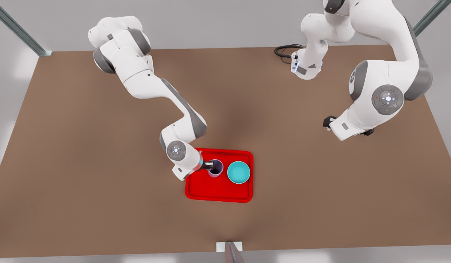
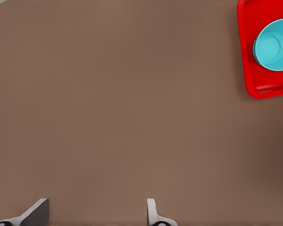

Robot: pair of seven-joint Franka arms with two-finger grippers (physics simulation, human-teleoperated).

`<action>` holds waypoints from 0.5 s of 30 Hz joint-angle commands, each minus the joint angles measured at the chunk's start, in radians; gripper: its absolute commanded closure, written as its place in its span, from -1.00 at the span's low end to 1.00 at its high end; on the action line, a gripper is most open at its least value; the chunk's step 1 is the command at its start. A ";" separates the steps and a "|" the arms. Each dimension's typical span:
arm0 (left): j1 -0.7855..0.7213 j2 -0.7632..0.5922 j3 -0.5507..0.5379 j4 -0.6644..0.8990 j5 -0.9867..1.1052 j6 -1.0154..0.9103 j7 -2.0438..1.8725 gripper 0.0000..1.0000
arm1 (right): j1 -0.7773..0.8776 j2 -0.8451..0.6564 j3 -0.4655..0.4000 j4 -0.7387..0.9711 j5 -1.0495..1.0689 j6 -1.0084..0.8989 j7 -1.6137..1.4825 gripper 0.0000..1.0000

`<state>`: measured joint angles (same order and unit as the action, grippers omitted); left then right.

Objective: Place the bowl on the tray with the left arm and the cup on the tray with the right arm

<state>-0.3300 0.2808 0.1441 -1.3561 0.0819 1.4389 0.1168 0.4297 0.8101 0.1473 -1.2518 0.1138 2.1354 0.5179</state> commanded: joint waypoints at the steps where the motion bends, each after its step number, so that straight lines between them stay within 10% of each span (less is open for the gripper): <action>1: 0.000 0.000 0.000 0.000 0.001 0.000 0.000 -1.00 | 0.000 -0.005 0.000 0.000 0.000 -0.002 0.001 -1.00; 8: 0.000 0.003 -0.001 0.014 -0.002 -0.002 0.000 -1.00 | -0.353 -0.635 -0.015 -0.336 -0.100 -0.420 -0.157 -1.00; 15: -0.001 0.003 -0.005 0.015 -0.004 -0.002 0.000 -1.00 | -0.388 -0.601 -0.127 -0.186 -0.094 -0.631 -0.357 -1.00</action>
<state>-0.3314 0.2839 0.1395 -1.3407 0.0788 1.4373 0.1166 0.0418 0.2061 0.0199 -1.4401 0.0197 1.5074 0.1611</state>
